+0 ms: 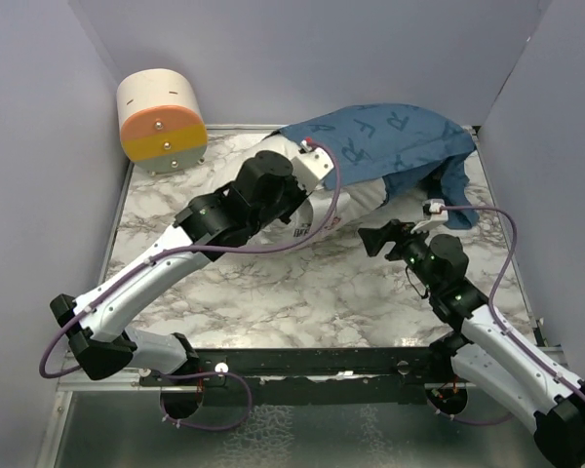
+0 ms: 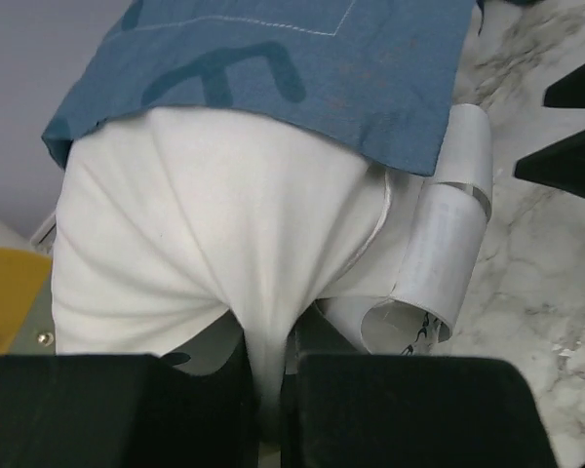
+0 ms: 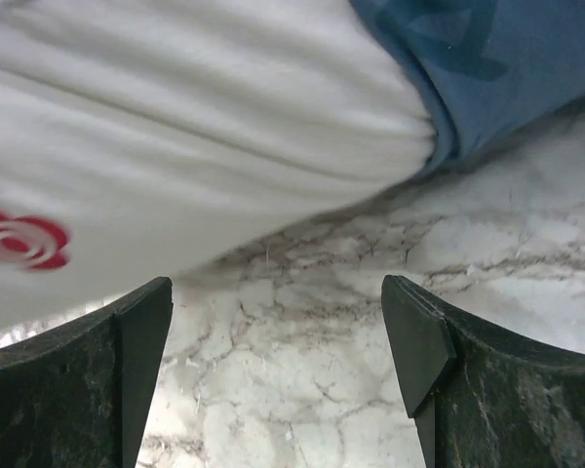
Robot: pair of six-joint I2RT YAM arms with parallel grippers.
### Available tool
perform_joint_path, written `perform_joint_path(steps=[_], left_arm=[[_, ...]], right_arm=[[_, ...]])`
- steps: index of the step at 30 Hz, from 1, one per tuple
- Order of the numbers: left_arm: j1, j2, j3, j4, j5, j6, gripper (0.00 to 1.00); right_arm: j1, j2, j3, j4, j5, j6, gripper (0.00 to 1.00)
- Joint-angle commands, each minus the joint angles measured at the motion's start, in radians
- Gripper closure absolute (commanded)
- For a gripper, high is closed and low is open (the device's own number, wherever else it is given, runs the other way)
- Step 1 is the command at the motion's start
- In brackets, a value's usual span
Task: Put the pillow into the pillowcase
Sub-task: Stuff the pillow into the pillowcase.
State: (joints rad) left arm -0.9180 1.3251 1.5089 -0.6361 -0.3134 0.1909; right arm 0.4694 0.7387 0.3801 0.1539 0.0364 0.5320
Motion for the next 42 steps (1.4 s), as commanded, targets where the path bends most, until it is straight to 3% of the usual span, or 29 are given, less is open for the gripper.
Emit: perform_joint_path(steps=[1, 5, 8, 14, 17, 21, 27, 31, 36, 39, 42], left_arm=[[0.007, -0.046, 0.165, 0.024, 0.158, -0.066, 1.0], [0.08, -0.035, 0.203, -0.004, 0.251, -0.147, 1.0], [0.151, -0.037, 0.2, 0.005, 0.35, -0.189, 1.0], [0.336, -0.05, 0.103, 0.092, 0.605, -0.275, 1.0], [0.422, -0.056, 0.032, 0.164, 0.764, -0.337, 1.0], [0.493, -0.048, -0.013, 0.214, 0.876, -0.371, 1.0], [0.538, -0.052, -0.05, 0.244, 0.945, -0.385, 1.0], [0.553, -0.065, -0.065, 0.245, 0.955, -0.381, 1.0], [0.579, -0.07, -0.076, 0.24, 0.965, -0.366, 1.0], [0.59, -0.069, -0.082, 0.243, 0.974, -0.362, 1.0], [0.592, -0.067, -0.091, 0.259, 0.987, -0.368, 1.0]], right_arm=[[-0.005, -0.049, 0.068, -0.055, 0.122, -0.074, 0.14], [-0.006, -0.099, 0.046, -0.061, 0.303, -0.095, 0.21], [-0.02, -0.058, 0.024, 0.016, 0.353, -0.089, 0.29], [-0.089, 0.182, 0.082, 0.145, 0.268, -0.047, 0.36], [-0.092, 0.258, 0.114, 0.205, 0.219, -0.07, 0.39], [-0.093, 0.328, 0.157, 0.269, 0.172, -0.093, 0.38], [-0.092, 0.48, 0.255, 0.292, 0.113, -0.095, 0.37], [-0.092, 0.564, 0.311, 0.265, 0.206, -0.102, 0.38], [-0.092, 0.597, 0.328, 0.226, 0.349, -0.15, 0.48], [-0.092, 0.597, 0.317, 0.224, 0.412, -0.188, 0.49], [-0.092, 0.609, 0.318, 0.243, 0.41, -0.205, 0.59]])
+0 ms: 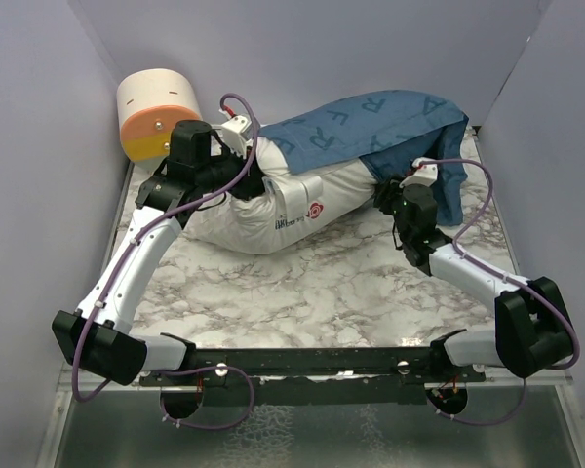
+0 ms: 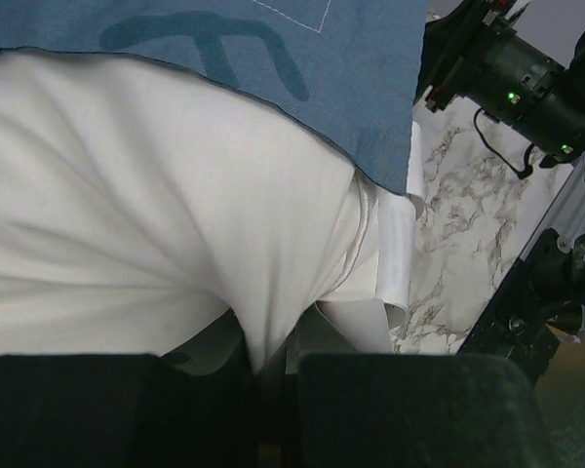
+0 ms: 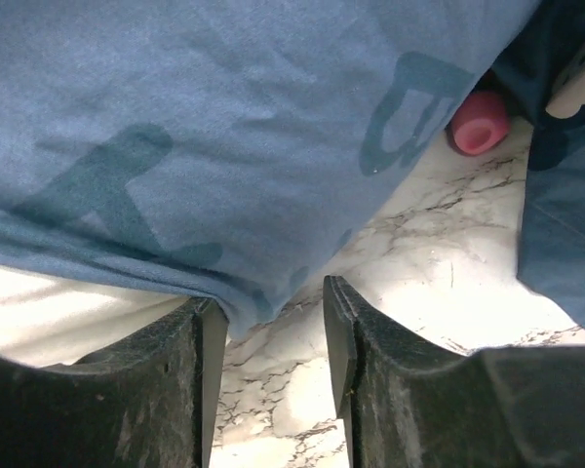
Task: Put the pillow into the pillowcase
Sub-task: Stuff the pillow into the pillowcase.
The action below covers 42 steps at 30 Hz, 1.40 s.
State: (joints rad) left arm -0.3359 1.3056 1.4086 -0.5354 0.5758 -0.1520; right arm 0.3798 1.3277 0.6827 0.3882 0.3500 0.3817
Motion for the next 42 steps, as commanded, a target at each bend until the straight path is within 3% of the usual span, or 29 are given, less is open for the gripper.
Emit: perform_joint_path(steps=[1, 4, 8, 13, 18, 24, 28, 32, 39, 40, 42], left_arm=[[0.009, -0.048, 0.008, 0.16, 0.104, -0.026, 1.0], [0.01, -0.046, 0.002, 0.162, 0.115, -0.025, 1.0], [0.01, -0.048, -0.018, 0.175, 0.116, -0.016, 1.0], [0.009, -0.034, -0.031, 0.179, 0.095, 0.001, 1.0], [0.011, 0.0, -0.01, 0.19, 0.092, -0.005, 1.0], [0.011, 0.0, 0.006, 0.21, 0.12, -0.04, 1.0], [0.011, -0.001, -0.061, 0.219, 0.108, -0.026, 1.0], [0.014, 0.035, -0.182, 0.187, -0.087, 0.088, 1.0], [0.015, 0.096, -0.301, 0.278, -0.331, 0.099, 1.0], [0.018, 0.097, -0.309, 0.289, -0.372, 0.102, 0.98], [0.037, 0.07, -0.345, 0.331, -0.435, 0.104, 0.74]], right_arm=[[-0.003, 0.028, 0.02, 0.016, 0.08, -0.057, 0.64], [-0.003, 0.04, 0.02, 0.063, -0.008, -0.073, 0.8], [-0.003, -0.001, 0.012, 0.142, -0.268, -0.093, 0.99], [-0.002, -0.133, 0.052, 0.179, -0.574, -0.046, 0.99], [0.046, -0.148, 0.276, 0.129, -0.802, 0.095, 0.99], [0.123, -0.076, 0.483, 0.069, -0.886, 0.101, 0.99], [0.133, -0.057, 0.447, 0.049, -0.856, 0.08, 0.99], [0.133, -0.073, 0.342, 0.007, -0.801, 0.039, 0.99], [0.133, -0.148, 0.217, -0.061, -0.735, -0.041, 0.99], [0.133, -0.146, 0.215, -0.076, -0.726, -0.056, 0.99], [0.133, -0.138, 0.222, -0.112, -0.713, -0.074, 0.99]])
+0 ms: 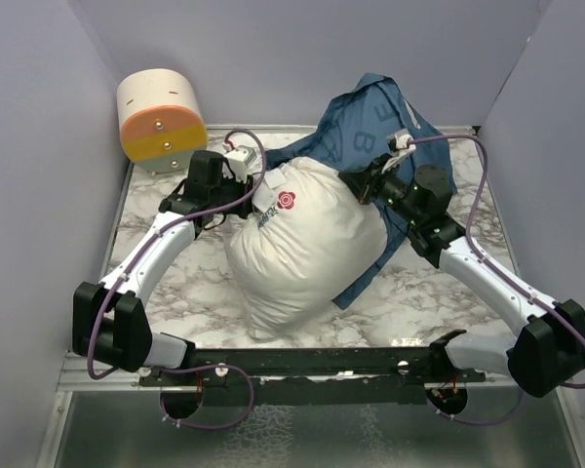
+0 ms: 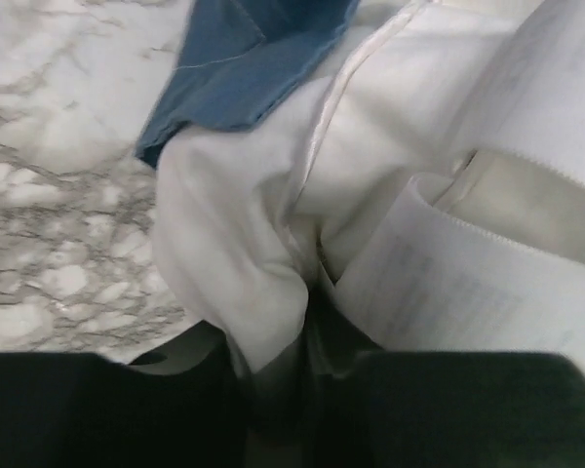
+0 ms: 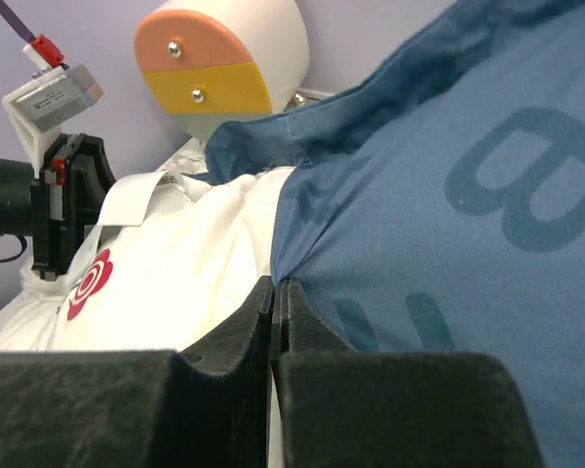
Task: Put the pillow into the pillowcase
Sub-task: Stuff the pillow into the pillowcase.
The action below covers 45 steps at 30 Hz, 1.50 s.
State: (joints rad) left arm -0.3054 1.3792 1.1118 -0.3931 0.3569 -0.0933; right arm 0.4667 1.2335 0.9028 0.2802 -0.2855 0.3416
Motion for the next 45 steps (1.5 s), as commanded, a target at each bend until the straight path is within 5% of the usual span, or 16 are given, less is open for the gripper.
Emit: perform_joint_path(steps=[1, 6, 14, 18, 22, 27, 32, 34, 37, 41, 45], left_arm=[[0.021, -0.037, -0.079, 0.225, -0.238, 0.042, 0.61], [0.071, -0.286, -0.225, 0.375, -0.337, 0.03, 0.23], [0.08, -0.524, -0.151, 0.223, -0.253, -0.009, 0.22], [0.079, -0.57, -0.119, 0.123, 0.004, -0.073, 0.21], [0.061, -0.576, -0.194, 0.133, 0.275, -0.289, 0.22], [-0.206, -0.593, -0.171, -0.086, -0.171, -0.201, 0.21], [-0.399, -0.408, -0.154, -0.074, -0.342, -0.158, 0.19], [-0.417, -0.323, -0.161, -0.02, -0.375, -0.12, 0.3], [-0.417, -0.198, -0.141, 0.097, -0.372, -0.097, 0.82], [-0.414, -0.087, -0.055, 0.221, -0.371, -0.087, 0.96], [-0.355, -0.028, -0.061, 0.347, -0.322, -0.124, 1.0]], right_arm=[[0.046, -0.041, 0.0, -0.012, -0.077, -0.039, 0.99], [0.045, -0.032, -0.014, -0.001, -0.087, -0.043, 0.99], [0.043, -0.021, -0.004, -0.027, -0.054, -0.054, 0.99], [0.035, -0.026, 0.002, -0.047, -0.03, -0.062, 0.99], [0.026, -0.028, -0.003, -0.053, -0.025, -0.066, 0.99], [0.021, -0.025, -0.01, -0.043, -0.045, -0.056, 0.99], [0.021, -0.017, 0.013, -0.029, -0.115, -0.042, 0.99], [0.022, -0.003, 0.034, -0.019, -0.176, -0.033, 0.99], [0.032, 0.072, 0.152, -0.025, -0.302, 0.009, 0.99], [0.099, 0.175, 0.36, -0.079, -0.364, 0.02, 0.99], [0.101, 0.206, 0.386, -0.025, -0.378, 0.11, 0.99]])
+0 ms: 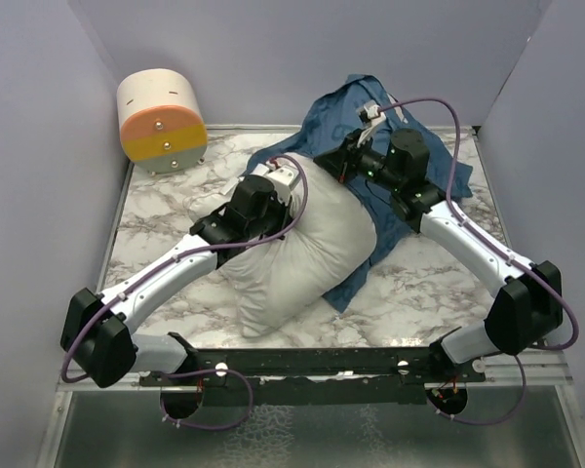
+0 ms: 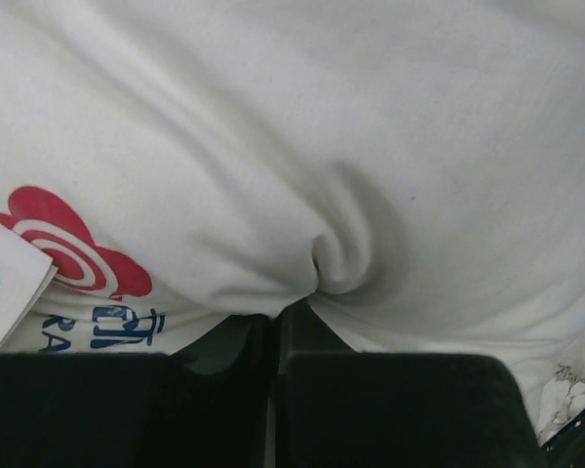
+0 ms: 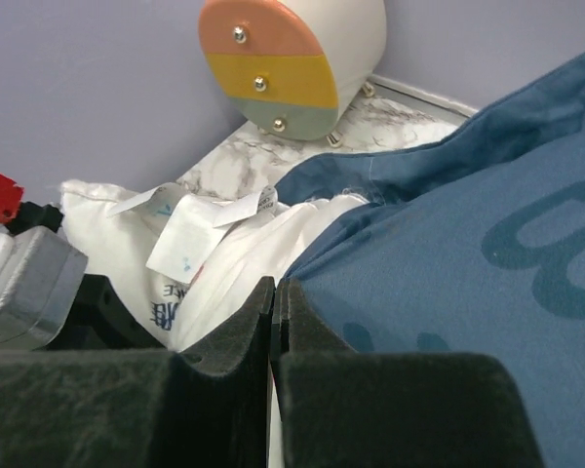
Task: Put the pillow into the pillowcase
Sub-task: Stuff the pillow into the pillowcase.
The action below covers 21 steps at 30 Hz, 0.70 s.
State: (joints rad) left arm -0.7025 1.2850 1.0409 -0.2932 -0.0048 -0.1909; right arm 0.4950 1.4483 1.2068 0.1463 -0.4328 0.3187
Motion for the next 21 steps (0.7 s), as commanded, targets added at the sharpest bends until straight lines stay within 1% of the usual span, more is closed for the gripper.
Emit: perform_joint_path(steps=[1, 5, 7, 8, 10, 12, 14, 15, 16, 17, 18, 19, 21], left_arm=[[0.068, 0.079, -0.007, 0.282, 0.073, -0.05, 1.0], [0.182, 0.124, -0.104, 0.425, 0.199, -0.141, 1.0], [0.24, 0.149, -0.115, 0.421, 0.26, -0.162, 1.0], [0.262, 0.158, -0.102, 0.401, 0.276, -0.162, 1.0], [0.289, 0.163, -0.067, 0.356, 0.301, -0.161, 0.99], [0.295, 0.164, -0.021, 0.3, 0.308, -0.124, 0.96], [0.297, 0.168, 0.014, 0.25, 0.312, -0.062, 0.94], [0.297, 0.169, 0.018, 0.236, 0.313, -0.037, 0.94], [0.297, 0.167, 0.016, 0.234, 0.311, -0.016, 0.93], [0.299, 0.164, 0.006, 0.236, 0.31, 0.001, 0.93], [0.298, 0.162, -0.004, 0.244, 0.309, 0.013, 0.92], [0.3, 0.16, -0.017, 0.253, 0.311, 0.02, 0.92], [0.311, 0.157, -0.038, 0.261, 0.335, 0.015, 0.91]], right_arm=[[0.073, -0.004, 0.06, 0.115, -0.228, 0.146, 0.99], [0.073, -0.005, -0.11, 0.165, -0.222, 0.17, 0.99], [0.073, -0.001, -0.182, 0.122, -0.184, 0.121, 0.99], [0.073, 0.0, -0.209, 0.083, -0.153, 0.085, 0.98], [0.073, -0.029, -0.26, 0.032, -0.109, 0.021, 0.78], [0.073, -0.118, -0.327, 0.041, -0.105, -0.024, 0.57], [0.073, -0.249, -0.378, 0.043, -0.093, -0.06, 0.39], [0.073, -0.346, -0.397, 0.037, -0.064, -0.073, 0.3], [0.073, -0.393, -0.413, 0.024, -0.017, -0.09, 0.21], [0.071, -0.472, -0.426, 0.009, 0.057, -0.105, 0.14], [0.068, -0.517, -0.436, -0.016, 0.146, -0.117, 0.09], [0.061, -0.541, -0.438, -0.043, 0.234, -0.128, 0.08], [0.027, -0.532, -0.424, -0.108, 0.395, -0.128, 0.09]])
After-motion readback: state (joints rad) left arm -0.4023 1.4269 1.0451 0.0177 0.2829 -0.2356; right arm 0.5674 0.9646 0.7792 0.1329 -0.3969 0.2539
